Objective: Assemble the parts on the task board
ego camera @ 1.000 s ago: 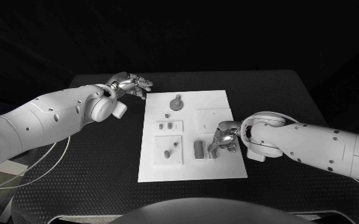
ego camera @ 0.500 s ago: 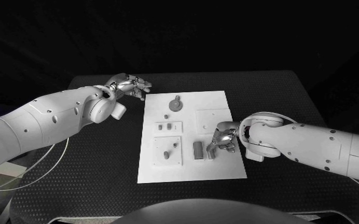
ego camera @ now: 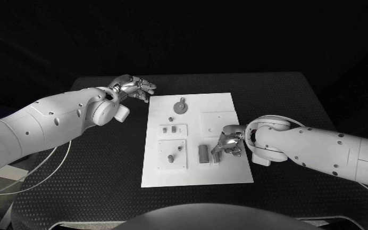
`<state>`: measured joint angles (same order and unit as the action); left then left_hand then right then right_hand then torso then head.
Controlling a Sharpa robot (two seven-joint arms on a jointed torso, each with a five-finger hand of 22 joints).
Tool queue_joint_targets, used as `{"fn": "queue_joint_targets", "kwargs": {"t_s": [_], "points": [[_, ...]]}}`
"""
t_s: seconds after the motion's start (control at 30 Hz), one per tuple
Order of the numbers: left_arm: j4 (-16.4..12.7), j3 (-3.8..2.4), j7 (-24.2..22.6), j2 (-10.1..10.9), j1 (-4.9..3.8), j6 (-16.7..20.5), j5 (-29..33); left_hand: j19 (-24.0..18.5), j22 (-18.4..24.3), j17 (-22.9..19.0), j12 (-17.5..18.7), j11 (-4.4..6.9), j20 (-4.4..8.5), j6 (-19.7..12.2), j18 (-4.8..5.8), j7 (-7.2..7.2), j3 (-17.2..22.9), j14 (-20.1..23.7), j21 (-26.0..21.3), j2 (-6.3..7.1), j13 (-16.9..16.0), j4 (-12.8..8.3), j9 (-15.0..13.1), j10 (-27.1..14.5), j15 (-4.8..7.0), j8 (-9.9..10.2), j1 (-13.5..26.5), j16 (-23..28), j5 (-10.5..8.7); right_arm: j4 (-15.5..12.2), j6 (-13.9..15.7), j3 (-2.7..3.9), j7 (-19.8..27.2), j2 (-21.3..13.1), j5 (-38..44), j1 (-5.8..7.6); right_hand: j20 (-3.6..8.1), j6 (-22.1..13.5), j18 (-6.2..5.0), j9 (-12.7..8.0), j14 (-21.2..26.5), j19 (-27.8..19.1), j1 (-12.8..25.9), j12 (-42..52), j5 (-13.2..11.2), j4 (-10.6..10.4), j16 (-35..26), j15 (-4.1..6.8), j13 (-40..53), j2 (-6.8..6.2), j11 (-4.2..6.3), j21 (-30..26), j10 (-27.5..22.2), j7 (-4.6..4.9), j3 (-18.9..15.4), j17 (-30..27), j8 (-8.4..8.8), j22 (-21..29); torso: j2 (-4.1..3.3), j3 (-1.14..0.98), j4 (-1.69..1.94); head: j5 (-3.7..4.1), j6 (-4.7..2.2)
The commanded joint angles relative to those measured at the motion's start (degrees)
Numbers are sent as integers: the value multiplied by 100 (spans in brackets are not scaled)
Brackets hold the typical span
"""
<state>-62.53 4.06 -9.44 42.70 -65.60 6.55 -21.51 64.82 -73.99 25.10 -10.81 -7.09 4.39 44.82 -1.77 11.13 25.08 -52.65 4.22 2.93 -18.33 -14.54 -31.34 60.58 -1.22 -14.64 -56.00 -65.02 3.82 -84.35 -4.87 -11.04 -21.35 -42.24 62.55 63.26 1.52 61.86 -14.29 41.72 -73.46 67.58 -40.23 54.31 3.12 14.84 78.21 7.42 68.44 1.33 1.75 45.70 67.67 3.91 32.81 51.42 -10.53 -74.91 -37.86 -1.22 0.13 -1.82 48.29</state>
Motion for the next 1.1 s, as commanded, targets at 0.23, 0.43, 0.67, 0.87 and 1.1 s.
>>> {"fn": "queue_joint_targets", "kwargs": {"t_s": [0.23, 0.43, 0.67, 0.87, 1.1], "points": [[-11, -4, -33, -9, -8, -75, -17, 2, -6, 9, -38, -11, 26, 22, -122, 61, 0, -10, -27, 9, 8, 27, -7, -71, 20, -37, 54, 35, -30, -8, -14, -1, 61, 37, 2, -23, 23, -133, -71, -14, 0, 19, 141, -13, -22, -97, -35, 24, -11, -110, -21, -51, -36, 96, 48, -6, 39, -73, -1, -5, 0, -6, 8], [-9, -4, -31, -9, -8, -76, -17, 2, -6, 9, -40, -11, 26, 22, -122, 61, 0, -10, -27, 10, 8, 27, -7, -71, 21, -38, 55, 34, -30, -9, -7, -1, 67, 34, -9, -24, 27, -142, -71, -16, 1, 23, 216, -12, -23, -156, -38, 21, -12, -222, -24, -60, -41, 98, 87, -5, 40, -77, 0, -2, -2, -8, 14], [-9, -4, -32, -10, -8, -78, -17, 2, -6, 10, -41, -11, 26, 22, -122, 61, 1, -10, -27, 10, 9, 27, -7, -72, 21, -38, 55, 34, -30, -13, 9, -1, 77, 37, -42, -25, 32, -154, -71, -16, 3, 27, 279, -10, -22, -217, -42, 19, -12, -360, -26, -70, -48, 101, 129, -2, 41, -81, 0, 0, 0, -5, 17], [-10, -4, -31, -6, -8, -76, -17, 2, -7, 10, -42, -11, 26, 21, -122, 61, 1, -10, -27, 11, 9, 27, -7, -72, 21, -39, 55, 34, -31, -15, 56, -1, 86, 17, -41, -26, 35, -158, -71, -16, 4, 31, 300, -8, -22, -252, -42, 18, -12, -410, -27, -73, -50, 102, 155, -1, 41, -82, -1, 0, 3, -5, 15], [-1, -4, -40, -14, -8, -69, -17, 2, -7, 10, -44, -11, 26, 21, -122, 61, 2, -10, -27, 11, 10, 27, -7, -73, 21, -39, 55, 34, -31, -125, 320, 3, 136, -123, 9, -23, 43, -160, -71, -14, -3, 43, 283, 0, -22, -252, -38, 20, -9, -454, -25, -69, -45, 101, 183, 2, 39, -87, 1, -5, 1, -11, -6]]}}
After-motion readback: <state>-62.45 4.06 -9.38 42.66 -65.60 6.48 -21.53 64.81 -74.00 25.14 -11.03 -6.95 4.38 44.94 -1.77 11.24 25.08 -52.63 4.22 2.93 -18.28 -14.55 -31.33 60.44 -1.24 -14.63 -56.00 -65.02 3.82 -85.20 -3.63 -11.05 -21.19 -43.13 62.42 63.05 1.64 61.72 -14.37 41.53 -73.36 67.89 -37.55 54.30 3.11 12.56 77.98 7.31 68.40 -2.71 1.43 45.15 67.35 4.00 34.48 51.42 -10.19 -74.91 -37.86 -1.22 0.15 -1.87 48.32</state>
